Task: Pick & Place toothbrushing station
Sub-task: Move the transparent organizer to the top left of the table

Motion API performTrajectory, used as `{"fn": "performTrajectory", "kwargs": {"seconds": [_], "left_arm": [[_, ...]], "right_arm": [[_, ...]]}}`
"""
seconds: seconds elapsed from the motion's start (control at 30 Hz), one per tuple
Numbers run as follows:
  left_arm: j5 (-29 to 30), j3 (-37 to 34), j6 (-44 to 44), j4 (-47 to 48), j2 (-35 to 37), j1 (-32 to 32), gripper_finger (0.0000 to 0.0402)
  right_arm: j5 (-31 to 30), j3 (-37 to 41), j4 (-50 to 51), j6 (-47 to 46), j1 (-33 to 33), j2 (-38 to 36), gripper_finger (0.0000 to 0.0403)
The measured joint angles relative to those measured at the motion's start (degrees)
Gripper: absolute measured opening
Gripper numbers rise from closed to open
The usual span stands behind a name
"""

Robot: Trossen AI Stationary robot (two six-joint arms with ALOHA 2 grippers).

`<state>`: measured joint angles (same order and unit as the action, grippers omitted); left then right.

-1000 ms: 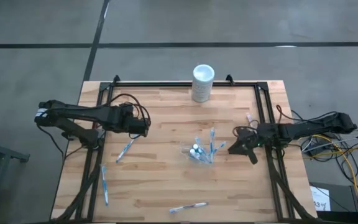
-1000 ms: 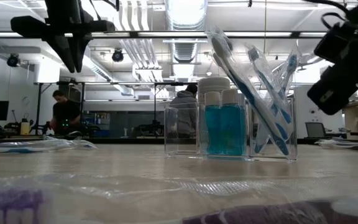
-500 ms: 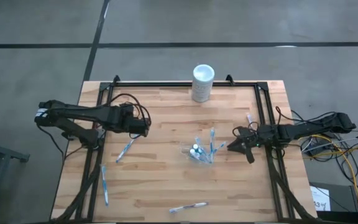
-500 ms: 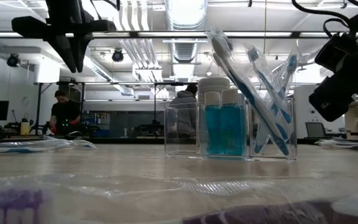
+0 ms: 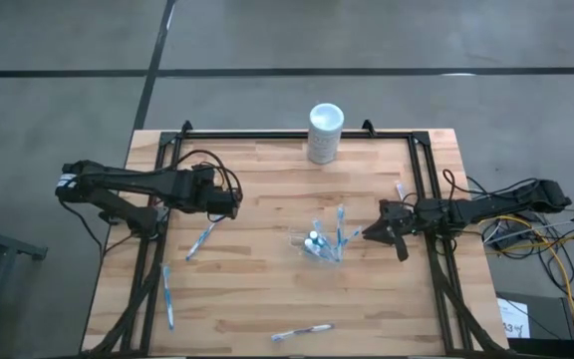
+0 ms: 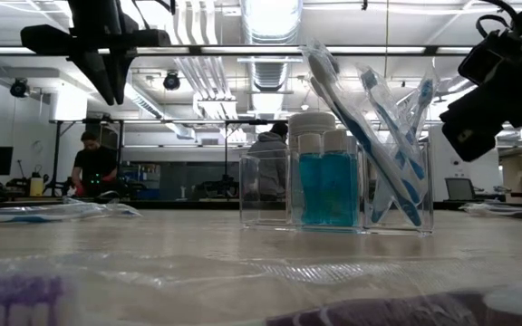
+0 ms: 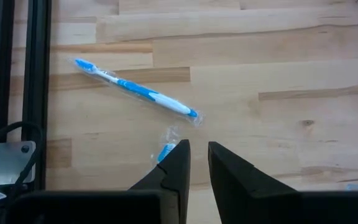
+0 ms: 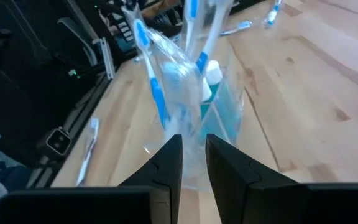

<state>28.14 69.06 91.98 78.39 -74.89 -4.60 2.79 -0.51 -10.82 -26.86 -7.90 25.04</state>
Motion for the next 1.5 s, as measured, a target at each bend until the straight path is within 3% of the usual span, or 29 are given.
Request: {"fn": "performTrajectory", "kwargs": {"seconds": [0.27, 0.5, 0.67, 1.0, 1.5], "left_arm": [[0.04, 0.00, -0.37, -0.15, 0.00, 0.02, 0.0060], [0.06, 0.00, -0.79, -0.15, 0.00, 0.00, 0.0060], [0.04, 0.00, -0.78, -0.17, 0.00, 0.00, 0.0060], [0.04, 0.00, -1.98, -0.24, 0.00, 0.01, 0.0060], [0.04, 0.00, -2.73, -0.33, 0.00, 0.00, 0.0060]], "right_arm": [[0.92, -0.07, -0.94, -4.57, -0.02, 3.02, 0.0068], [1.29, -7.59, 9.31, -0.97, -0.02, 5.91, 0.0068], [1.20, -8.97, 10.12, 0.25, -0.02, 10.15, 0.0068], [2.03, -6.75, -2.52, -1.42, -0.50, 18.33, 0.0068], [2.21, -6.84, -13.18, -2.77, -0.50, 31.38, 0.0068]]}}
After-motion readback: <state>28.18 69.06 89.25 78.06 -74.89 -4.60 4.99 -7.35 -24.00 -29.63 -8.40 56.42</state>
